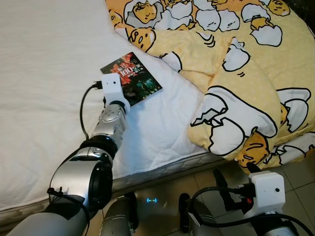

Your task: Clean up the room

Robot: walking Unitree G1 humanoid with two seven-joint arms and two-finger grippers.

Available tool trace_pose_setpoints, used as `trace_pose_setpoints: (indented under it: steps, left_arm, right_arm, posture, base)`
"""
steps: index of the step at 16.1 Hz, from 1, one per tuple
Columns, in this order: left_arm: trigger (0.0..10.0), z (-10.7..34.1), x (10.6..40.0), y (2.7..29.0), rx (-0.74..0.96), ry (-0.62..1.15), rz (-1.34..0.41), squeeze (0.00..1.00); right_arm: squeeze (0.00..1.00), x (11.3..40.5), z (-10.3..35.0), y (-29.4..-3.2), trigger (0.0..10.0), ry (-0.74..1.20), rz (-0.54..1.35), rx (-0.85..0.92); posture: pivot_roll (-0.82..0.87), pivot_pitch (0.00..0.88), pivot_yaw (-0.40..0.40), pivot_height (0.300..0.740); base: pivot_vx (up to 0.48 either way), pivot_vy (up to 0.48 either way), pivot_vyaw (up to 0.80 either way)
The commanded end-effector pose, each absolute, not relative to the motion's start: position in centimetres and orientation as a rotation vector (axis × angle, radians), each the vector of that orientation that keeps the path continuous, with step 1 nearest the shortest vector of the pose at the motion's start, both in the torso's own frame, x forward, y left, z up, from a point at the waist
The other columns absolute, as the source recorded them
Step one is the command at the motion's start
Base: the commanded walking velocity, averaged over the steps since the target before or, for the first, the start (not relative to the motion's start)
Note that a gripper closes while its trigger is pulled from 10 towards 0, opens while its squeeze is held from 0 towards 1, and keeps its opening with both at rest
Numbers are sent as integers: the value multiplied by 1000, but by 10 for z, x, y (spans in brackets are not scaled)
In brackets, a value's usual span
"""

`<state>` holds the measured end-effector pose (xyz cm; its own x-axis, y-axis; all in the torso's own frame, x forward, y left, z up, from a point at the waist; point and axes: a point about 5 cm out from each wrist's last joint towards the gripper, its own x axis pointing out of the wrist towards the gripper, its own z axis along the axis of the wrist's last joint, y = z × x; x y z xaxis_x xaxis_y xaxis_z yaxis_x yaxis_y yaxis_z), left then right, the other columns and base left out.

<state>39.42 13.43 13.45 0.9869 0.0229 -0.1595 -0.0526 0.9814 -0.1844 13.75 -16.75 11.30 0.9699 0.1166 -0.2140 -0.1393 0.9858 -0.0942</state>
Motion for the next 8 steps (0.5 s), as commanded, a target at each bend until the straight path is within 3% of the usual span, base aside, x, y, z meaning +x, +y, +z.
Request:
trace_pose_setpoints:
  steps: [1, 3, 8]
  left_arm:
    - [10000, 119, 388, 132, -241, 219, 35, 0]
    - [10000, 116, 387, 129, -332, 231, 37, 0]
    - [10000, 112, 385, 118, -318, 249, -13, 0]
  right_arm:
    - [0, 135, 110, -168, 10000, 237, 128, -113]
    - [0, 135, 110, -168, 10000, 237, 128, -114]
    - [0, 134, 109, -167, 10000, 240, 123, -117]
  posture:
    - [-287, 310, 2, 711]
    - [-291, 310, 3, 711]
    - [-293, 312, 9, 711]
  base:
    - [0, 0, 0]
    - [0, 0, 0]
    - [0, 0, 0]
